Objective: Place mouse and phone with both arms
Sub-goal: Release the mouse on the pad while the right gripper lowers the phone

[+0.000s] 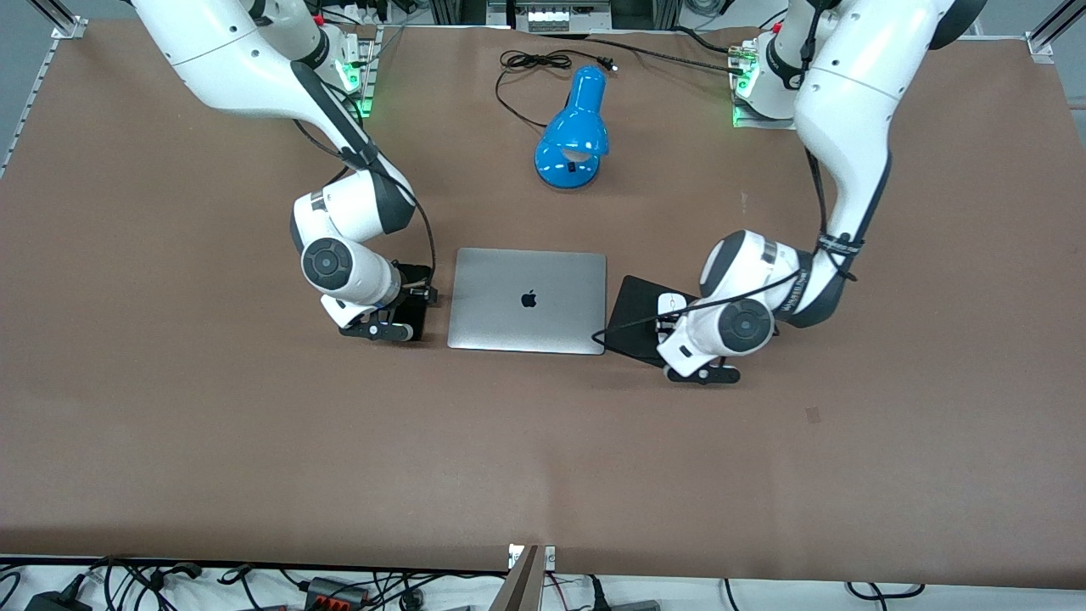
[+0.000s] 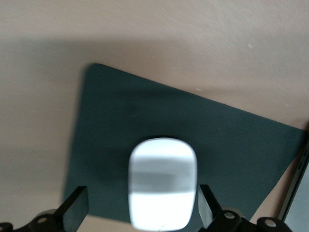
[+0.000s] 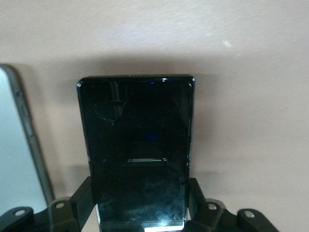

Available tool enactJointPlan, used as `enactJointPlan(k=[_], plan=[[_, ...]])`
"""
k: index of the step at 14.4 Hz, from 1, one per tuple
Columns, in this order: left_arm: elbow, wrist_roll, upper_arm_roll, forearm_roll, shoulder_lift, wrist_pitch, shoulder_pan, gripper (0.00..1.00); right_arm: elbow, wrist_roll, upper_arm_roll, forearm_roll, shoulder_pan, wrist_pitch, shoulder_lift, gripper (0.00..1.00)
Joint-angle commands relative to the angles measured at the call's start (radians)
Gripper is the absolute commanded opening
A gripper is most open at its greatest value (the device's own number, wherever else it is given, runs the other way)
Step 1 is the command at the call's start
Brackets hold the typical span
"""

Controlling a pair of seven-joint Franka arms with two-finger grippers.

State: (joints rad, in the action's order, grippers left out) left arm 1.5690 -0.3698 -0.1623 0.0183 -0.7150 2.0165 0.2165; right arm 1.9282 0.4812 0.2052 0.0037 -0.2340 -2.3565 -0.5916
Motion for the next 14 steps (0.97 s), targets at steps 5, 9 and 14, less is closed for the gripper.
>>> enactJointPlan(k=[5, 9, 14], plan=[[-0.013, 0.009, 0.004, 0.002, 0.276, -0.264, -0.212, 1.0, -0.023, 0.011, 0.0, 0.001, -0.021, 0.002, -0.016, 0.35], [-0.167, 0.014, -0.002, 0.003, 0.281, -0.513, -0.271, 1.0, -0.023, 0.023, -0.001, 0.012, -0.016, 0.002, -0.01, 1.0], [-0.273, 0.02, -0.002, -0.004, 0.35, -0.731, -0.293, 1.0, -0.049, 0.002, -0.007, 0.002, -0.01, 0.052, 0.104, 1.0]])
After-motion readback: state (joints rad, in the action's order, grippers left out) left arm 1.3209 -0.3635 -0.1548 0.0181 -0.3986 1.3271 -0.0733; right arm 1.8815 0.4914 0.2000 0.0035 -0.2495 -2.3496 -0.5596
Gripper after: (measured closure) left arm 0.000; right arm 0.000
